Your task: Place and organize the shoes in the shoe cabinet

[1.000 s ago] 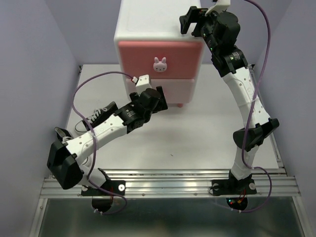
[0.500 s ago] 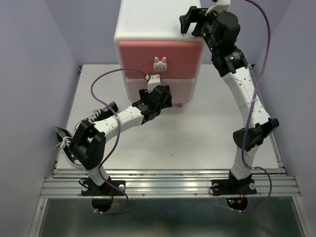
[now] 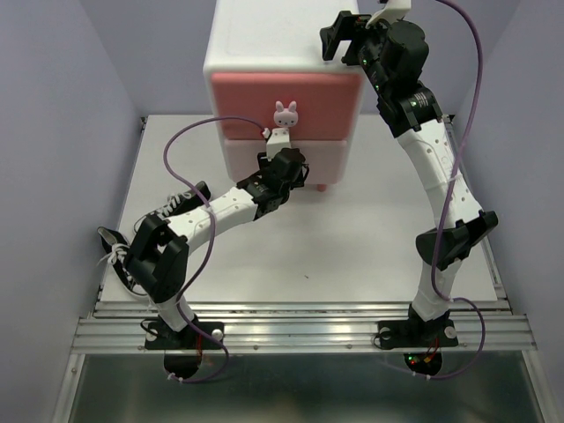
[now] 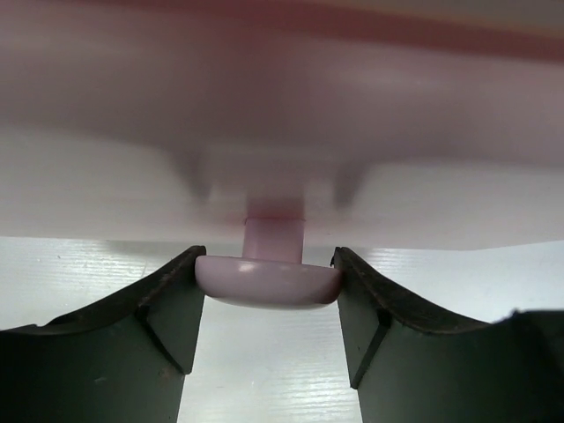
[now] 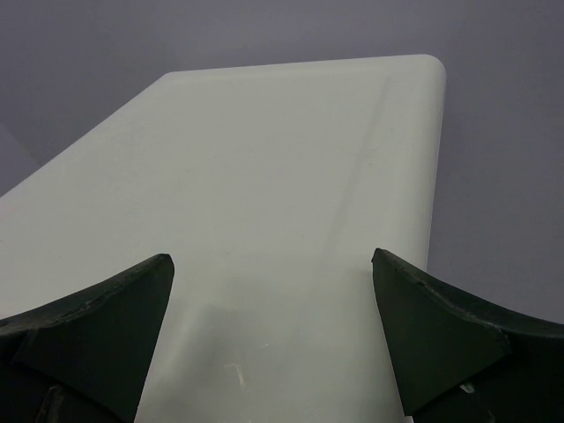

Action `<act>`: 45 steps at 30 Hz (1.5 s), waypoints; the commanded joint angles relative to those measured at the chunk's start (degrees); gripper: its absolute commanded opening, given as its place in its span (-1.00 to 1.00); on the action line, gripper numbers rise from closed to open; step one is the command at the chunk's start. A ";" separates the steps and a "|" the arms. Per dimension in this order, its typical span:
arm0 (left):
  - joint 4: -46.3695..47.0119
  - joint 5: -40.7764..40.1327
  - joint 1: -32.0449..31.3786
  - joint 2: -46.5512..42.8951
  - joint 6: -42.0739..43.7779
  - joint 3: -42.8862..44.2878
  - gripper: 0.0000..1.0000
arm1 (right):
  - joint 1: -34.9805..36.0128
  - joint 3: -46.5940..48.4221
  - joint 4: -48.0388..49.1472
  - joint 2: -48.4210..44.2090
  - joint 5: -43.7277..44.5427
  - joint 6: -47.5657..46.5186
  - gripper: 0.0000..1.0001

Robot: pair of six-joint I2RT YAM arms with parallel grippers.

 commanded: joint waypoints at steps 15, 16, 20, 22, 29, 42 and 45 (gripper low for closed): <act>-20.54 -4.77 -19.26 -19.62 -31.26 -14.18 -1.00 | 1.35 -8.37 -17.05 6.88 -3.14 1.92 0.95; -23.01 -4.77 -21.03 -21.20 -34.08 -14.45 -1.00 | 1.35 -8.81 -16.96 6.87 -3.23 2.01 0.95; -35.39 -4.68 -29.56 -22.79 -48.31 -15.07 -1.00 | 1.35 -9.25 -16.43 6.79 -3.76 1.66 0.93; -38.31 -4.15 -34.39 -22.36 -52.72 -15.68 -1.00 | 1.35 -9.60 -16.25 6.79 -3.67 1.66 0.93; -43.60 -0.11 -46.52 -21.74 -66.08 -21.12 -1.00 | 1.35 -13.73 -12.57 5.47 -4.55 1.66 0.89; -57.30 -6.52 -50.23 -19.11 -67.33 -5.52 0.97 | 1.35 -13.82 -11.95 3.36 -6.38 2.54 1.00; -59.06 -7.57 -52.68 -19.37 -64.97 0.89 0.97 | 1.35 -14.52 -11.86 2.75 -6.84 2.98 1.00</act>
